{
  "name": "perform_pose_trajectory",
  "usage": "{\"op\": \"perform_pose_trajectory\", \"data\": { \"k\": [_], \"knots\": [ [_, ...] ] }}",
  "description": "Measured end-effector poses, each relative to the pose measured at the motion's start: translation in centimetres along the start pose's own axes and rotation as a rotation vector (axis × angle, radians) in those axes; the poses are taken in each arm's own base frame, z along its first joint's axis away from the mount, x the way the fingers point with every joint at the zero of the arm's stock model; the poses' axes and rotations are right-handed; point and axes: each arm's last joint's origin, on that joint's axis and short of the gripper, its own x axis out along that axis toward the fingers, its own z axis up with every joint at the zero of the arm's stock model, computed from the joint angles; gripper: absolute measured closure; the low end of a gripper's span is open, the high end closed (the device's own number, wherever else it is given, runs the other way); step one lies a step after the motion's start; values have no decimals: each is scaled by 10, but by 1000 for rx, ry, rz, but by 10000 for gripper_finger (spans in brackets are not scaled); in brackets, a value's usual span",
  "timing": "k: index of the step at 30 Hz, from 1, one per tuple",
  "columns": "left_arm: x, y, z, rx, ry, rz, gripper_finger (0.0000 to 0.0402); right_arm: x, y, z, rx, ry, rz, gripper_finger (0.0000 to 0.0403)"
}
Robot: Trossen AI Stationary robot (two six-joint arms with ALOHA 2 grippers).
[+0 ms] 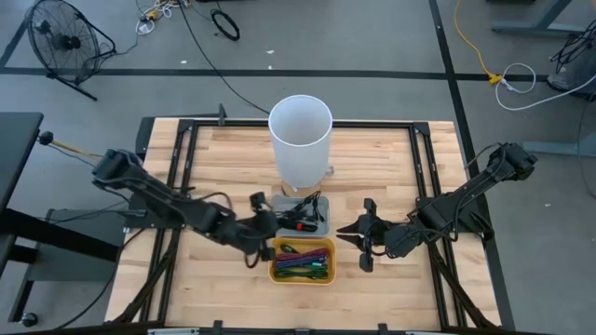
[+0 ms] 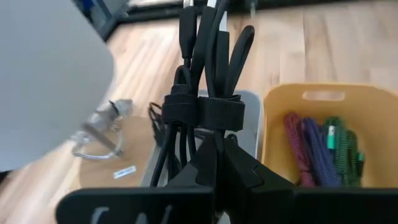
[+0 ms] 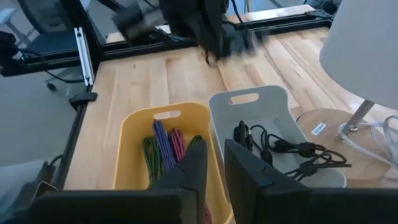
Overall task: Pick & Place USB Port
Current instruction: Put the black charger cable into the gray bin, then return to Home Position
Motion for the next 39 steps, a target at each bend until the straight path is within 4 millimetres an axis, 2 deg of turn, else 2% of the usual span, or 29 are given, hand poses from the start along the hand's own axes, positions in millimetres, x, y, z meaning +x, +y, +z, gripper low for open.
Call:
{"op": "perform_pose_trajectory", "data": {
  "k": [6, 13, 16, 24, 33, 36, 39],
  "knots": [
    [38, 5, -14, 3, 96, 37, 394, 0, 0, 0, 39, 4, 6, 344],
    [51, 15, -15, -42, 152, -63, 393, 0, 3, -2, 30, 10, 14, 344],
    [52, 16, -15, -61, 166, -103, 386, 0, 3, -2, 30, 10, 13, 344],
    [55, 23, -18, -76, 204, -59, 354, 0, 3, -2, 31, 9, 13, 344],
    [57, 27, -21, -106, 242, -48, 345, 0, 3, -2, 31, 9, 13, 344],
    [50, 28, -14, -113, 219, -57, 345, 0, 3, -2, 31, 9, 13, 344],
    [33, 28, 6, -115, 133, -76, 345, 0, 3, -2, 30, 9, 12, 344]
  ]
}}
